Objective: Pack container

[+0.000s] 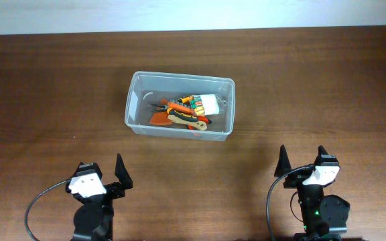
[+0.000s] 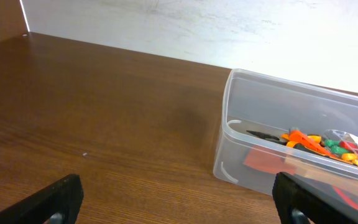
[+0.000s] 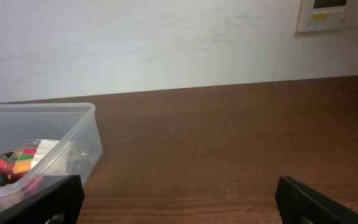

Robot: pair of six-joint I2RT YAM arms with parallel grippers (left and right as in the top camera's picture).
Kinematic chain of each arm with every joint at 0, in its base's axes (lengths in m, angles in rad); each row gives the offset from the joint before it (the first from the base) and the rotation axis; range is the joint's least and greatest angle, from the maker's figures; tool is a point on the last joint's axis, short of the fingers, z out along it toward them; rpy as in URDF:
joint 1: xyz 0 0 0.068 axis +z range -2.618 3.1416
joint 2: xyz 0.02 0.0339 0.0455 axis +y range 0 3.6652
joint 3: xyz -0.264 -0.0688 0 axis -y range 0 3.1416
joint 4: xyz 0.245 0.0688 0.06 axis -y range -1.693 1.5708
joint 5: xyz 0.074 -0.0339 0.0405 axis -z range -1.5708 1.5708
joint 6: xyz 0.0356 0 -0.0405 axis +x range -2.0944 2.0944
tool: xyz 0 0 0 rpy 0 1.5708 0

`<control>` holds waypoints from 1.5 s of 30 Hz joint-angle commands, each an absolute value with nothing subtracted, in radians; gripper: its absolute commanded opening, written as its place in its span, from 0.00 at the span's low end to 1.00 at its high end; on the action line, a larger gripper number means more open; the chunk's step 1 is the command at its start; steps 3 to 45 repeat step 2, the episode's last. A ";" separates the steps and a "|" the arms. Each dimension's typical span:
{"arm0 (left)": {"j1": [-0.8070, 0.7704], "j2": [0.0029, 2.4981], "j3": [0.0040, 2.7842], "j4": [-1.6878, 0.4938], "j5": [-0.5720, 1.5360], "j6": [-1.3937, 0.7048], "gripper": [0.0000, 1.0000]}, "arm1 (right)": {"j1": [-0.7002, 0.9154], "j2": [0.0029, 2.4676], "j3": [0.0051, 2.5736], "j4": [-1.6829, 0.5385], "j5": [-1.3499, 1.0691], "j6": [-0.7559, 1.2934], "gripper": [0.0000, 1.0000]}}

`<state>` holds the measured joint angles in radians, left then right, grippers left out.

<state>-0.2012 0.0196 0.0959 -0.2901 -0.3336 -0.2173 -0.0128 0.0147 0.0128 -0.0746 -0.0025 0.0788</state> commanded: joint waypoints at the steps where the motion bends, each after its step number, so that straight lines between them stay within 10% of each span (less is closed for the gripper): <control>1: -0.205 0.014 0.093 -0.292 -0.337 -0.208 0.99 | -0.019 0.006 0.006 -0.078 -0.012 0.084 0.99; 45: -0.205 0.014 0.093 -0.292 -0.337 -0.208 0.99 | -0.019 0.006 0.006 -0.078 -0.012 0.084 0.99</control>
